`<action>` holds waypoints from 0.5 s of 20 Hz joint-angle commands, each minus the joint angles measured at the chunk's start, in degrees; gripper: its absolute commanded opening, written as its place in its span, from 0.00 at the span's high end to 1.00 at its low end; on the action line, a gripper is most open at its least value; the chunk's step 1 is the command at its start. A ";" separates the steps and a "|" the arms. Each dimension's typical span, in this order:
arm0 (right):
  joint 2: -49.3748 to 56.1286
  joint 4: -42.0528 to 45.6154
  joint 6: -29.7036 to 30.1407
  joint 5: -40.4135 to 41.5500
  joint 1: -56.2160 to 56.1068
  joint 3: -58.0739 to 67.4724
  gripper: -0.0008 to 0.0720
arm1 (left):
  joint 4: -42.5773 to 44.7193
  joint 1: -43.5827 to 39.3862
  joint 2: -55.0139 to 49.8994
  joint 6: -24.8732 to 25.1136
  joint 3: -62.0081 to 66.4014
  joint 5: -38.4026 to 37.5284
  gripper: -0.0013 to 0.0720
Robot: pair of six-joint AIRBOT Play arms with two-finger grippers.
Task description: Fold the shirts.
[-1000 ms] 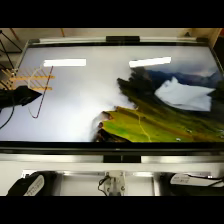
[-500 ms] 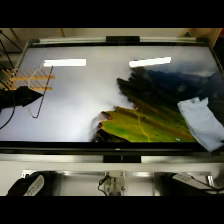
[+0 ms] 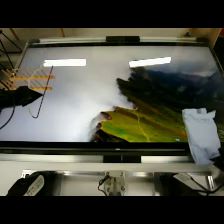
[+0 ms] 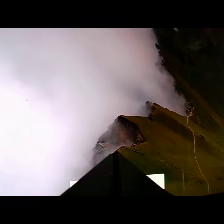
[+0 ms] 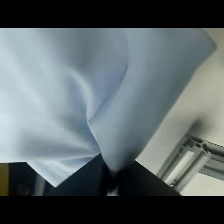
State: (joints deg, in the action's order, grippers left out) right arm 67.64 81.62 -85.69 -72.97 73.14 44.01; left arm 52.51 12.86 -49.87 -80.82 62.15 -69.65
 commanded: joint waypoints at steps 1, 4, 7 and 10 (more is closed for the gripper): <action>-0.48 2.51 -0.48 0.13 0.24 -0.85 0.06 | 0.02 -0.02 -0.04 0.17 -0.02 0.00 0.94; -0.79 5.88 -0.04 -5.16 0.20 1.70 0.05 | 0.02 -0.02 -0.04 0.20 0.00 0.04 0.94; -3.15 3.69 -0.07 -8.61 -0.17 10.99 0.06 | 0.22 -0.04 -0.11 2.29 0.04 1.16 0.94; -5.86 -11.58 6.05 -4.37 -8.04 21.24 0.05 | 3.54 -2.49 -3.50 0.50 0.68 1.88 0.94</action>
State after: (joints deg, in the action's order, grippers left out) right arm 63.88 81.30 -84.42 -78.96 70.17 57.21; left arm 53.30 12.14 -51.11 -79.50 62.37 -68.51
